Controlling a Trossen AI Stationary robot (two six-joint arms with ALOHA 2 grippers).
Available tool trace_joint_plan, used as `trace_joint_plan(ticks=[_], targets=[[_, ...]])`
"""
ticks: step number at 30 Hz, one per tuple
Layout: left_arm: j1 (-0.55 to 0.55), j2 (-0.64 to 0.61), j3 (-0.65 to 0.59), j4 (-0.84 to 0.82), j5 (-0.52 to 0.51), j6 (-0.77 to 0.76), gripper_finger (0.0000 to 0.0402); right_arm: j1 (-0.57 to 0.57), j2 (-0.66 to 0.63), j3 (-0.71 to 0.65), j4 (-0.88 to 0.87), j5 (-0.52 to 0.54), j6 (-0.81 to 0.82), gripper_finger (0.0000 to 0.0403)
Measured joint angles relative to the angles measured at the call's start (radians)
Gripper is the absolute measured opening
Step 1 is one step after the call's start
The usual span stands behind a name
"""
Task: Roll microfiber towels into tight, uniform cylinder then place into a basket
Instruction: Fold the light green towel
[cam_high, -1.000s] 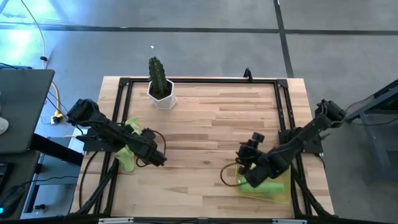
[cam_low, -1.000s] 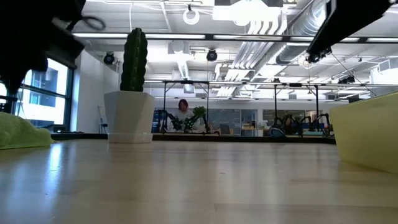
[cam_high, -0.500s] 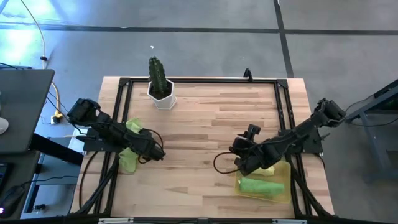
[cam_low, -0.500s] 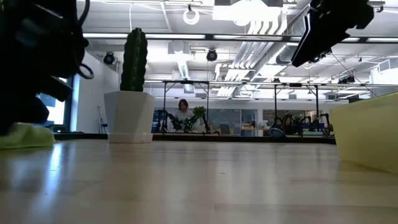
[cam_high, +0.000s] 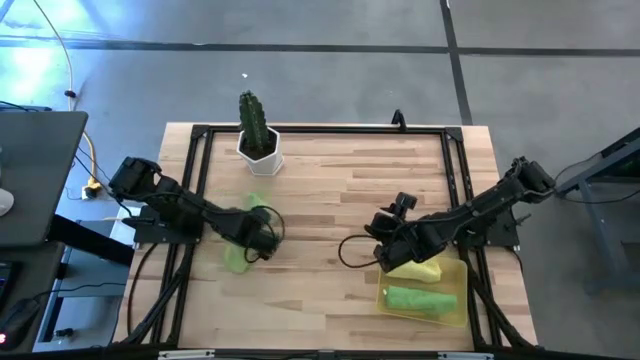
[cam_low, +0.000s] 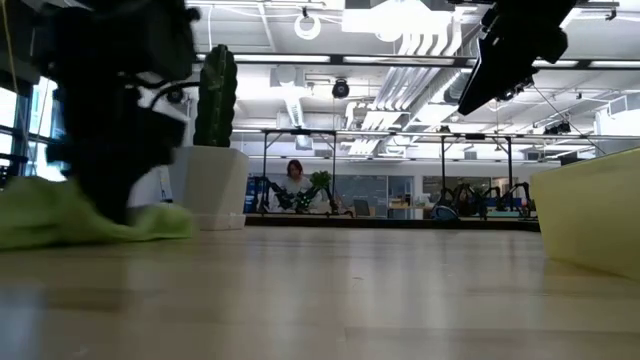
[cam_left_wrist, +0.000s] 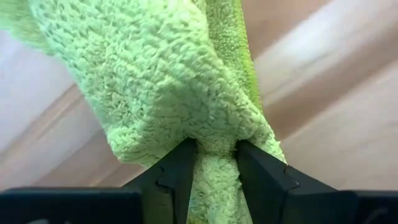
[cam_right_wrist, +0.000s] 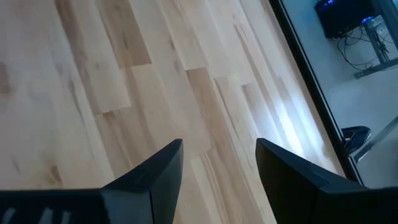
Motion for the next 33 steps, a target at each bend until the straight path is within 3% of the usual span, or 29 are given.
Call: trace_joint_plan(ticks=[8,13,15,19,26,29,33], targets=[[0.071,0.082,0.0,0.724,-0.031,0.365,0.0115,-0.046,0.0,0.0,0.007,0.001,-0.004,0.0194],[0.121,0.117,0.002,1.196,0.084,0.625,0.0115,-0.068,0.0,0.0,0.043,0.01,-0.006,0.0194],[0.134,0.104,0.001,1.301,0.122,0.708,0.0115,-0.079,0.0,0.0,0.08,0.015,-0.001,0.0194],[0.151,0.017,0.002,1.283,0.177,0.753,0.0115,-0.109,0.005,0.001,0.202,0.04,0.052,0.0194],[0.116,-0.14,0.001,0.836,0.204,0.607,0.0115,-0.15,0.126,0.001,0.425,0.06,0.135,0.0194],[0.077,-0.163,0.0,0.625,0.212,0.553,0.0115,-0.179,0.217,0.002,0.502,0.009,0.084,0.0194],[0.018,-0.159,0.0,0.467,0.181,0.459,0.0115,-0.224,0.326,0.002,0.597,-0.114,0.071,0.0194]])
